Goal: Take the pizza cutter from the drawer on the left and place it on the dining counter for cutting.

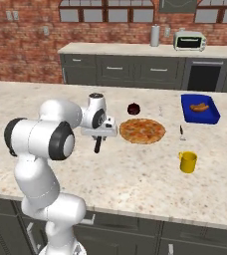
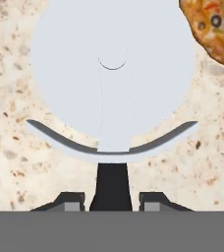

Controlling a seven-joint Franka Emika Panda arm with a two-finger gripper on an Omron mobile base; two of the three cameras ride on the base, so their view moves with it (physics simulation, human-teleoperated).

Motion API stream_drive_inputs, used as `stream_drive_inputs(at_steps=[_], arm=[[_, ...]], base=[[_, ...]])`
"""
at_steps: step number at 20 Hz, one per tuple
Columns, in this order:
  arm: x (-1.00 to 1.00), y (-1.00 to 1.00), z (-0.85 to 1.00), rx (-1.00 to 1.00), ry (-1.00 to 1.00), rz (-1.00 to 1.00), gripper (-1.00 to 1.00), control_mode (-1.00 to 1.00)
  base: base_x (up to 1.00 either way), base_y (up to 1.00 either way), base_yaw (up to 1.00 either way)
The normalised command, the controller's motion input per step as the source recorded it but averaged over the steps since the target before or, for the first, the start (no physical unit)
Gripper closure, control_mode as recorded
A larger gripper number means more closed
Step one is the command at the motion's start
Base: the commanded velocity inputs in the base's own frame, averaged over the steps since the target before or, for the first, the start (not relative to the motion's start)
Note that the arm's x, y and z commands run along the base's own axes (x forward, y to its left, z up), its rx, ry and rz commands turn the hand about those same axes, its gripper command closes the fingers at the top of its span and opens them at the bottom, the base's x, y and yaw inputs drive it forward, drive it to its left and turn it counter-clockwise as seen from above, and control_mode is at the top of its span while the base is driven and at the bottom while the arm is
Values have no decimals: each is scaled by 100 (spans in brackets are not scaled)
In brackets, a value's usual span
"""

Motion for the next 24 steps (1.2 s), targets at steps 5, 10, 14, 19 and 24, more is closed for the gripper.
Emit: stream_drive_inputs(at_steps=[5, 10, 14, 19, 24], arm=[[56, -9, -21, 0, 0, 0, 100, -100], [43, -17, -36, 0, 0, 0, 100, -100], [34, -16, -36, 0, 0, 0, 100, -100], [29, -7, -32, 0, 0, 0, 100, -100], [20, 0, -31, 0, 0, 0, 100, -100]], base=[[0, 0, 0], [0, 0, 0], [0, 0, 0], [0, 0, 0], [0, 0, 0]])
